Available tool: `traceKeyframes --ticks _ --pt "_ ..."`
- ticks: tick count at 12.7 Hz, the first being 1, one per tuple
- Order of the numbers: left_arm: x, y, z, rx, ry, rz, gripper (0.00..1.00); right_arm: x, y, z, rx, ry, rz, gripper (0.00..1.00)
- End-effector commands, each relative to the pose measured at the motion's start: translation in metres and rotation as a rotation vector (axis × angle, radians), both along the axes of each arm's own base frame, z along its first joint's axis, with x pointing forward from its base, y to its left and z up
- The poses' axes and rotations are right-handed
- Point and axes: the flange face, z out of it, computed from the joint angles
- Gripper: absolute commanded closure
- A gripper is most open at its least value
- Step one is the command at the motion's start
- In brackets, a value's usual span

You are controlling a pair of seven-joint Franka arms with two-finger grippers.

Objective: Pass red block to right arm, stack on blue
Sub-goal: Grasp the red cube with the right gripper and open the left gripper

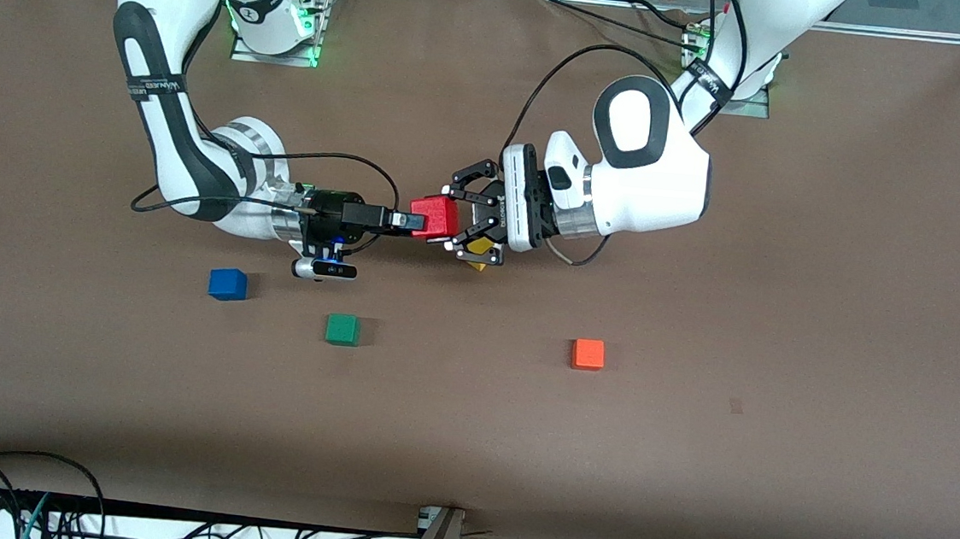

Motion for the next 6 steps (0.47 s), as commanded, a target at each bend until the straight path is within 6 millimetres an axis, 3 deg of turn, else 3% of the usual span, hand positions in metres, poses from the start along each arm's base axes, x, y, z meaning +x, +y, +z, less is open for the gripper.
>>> traceKeyframes --ticks 1,3,5,6 --pt "0.004 -0.006 0.006 -0.037 -0.008 0.013 1.0 0.001 -0.002 0.01 0.0 0.012 -0.014 0.7" --pt "0.004 -0.006 0.006 -0.037 -0.008 0.013 1.0 0.008 -0.007 0.015 0.006 0.018 -0.018 1.0" --pt "0.004 -0.006 0.006 -0.038 -0.007 0.014 0.98 0.017 -0.011 0.026 0.015 0.036 -0.013 1.0" --pt "0.004 -0.006 0.006 -0.038 -0.008 0.013 0.29 0.023 -0.017 0.03 0.014 0.04 -0.018 1.0"
